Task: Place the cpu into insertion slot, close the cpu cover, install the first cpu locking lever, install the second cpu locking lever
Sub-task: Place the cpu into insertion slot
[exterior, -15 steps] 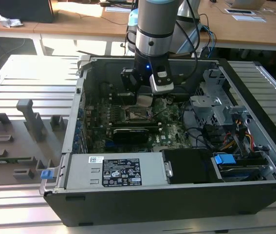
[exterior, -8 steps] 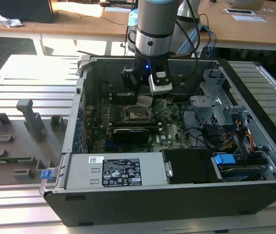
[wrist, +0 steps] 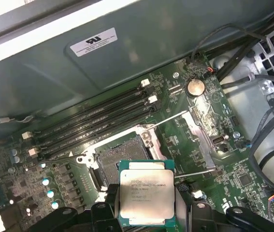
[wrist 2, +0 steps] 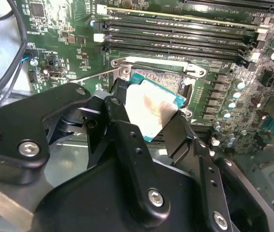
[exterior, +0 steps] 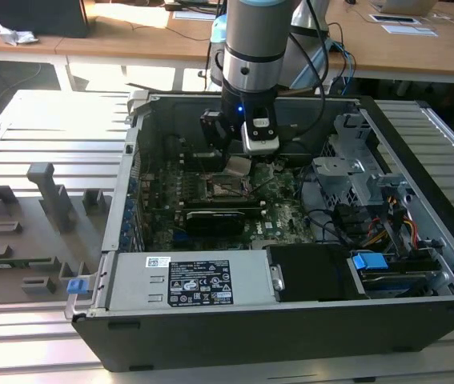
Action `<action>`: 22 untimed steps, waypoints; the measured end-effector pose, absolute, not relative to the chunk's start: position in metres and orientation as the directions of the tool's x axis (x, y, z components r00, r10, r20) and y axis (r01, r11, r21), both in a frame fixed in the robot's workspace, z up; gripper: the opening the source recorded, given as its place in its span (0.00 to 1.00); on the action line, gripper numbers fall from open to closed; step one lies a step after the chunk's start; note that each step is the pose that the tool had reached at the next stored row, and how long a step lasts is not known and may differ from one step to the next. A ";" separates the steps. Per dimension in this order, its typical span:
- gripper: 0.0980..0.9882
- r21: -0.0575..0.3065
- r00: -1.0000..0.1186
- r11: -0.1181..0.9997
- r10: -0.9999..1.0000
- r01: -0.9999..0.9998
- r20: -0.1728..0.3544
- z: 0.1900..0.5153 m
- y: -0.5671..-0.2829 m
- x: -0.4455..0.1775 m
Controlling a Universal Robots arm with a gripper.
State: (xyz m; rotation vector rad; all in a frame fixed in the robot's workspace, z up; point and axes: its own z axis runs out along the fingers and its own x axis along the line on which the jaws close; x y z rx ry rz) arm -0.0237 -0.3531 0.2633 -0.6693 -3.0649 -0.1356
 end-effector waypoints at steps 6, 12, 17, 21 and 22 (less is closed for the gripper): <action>0.50 0.084 -0.880 0.877 0.474 0.474 0.020 0.263 -0.353 -0.024; 0.50 0.084 -0.847 0.844 0.531 0.530 0.020 0.263 -0.353 -0.024; 0.50 0.084 -0.808 0.804 0.589 0.588 0.020 0.263 -0.353 -0.024; 0.50 0.084 -0.771 0.767 0.637 0.636 0.020 0.263 -0.353 -0.024; 0.50 0.084 -0.762 0.759 0.647 0.646 0.020 0.263 -0.353 -0.024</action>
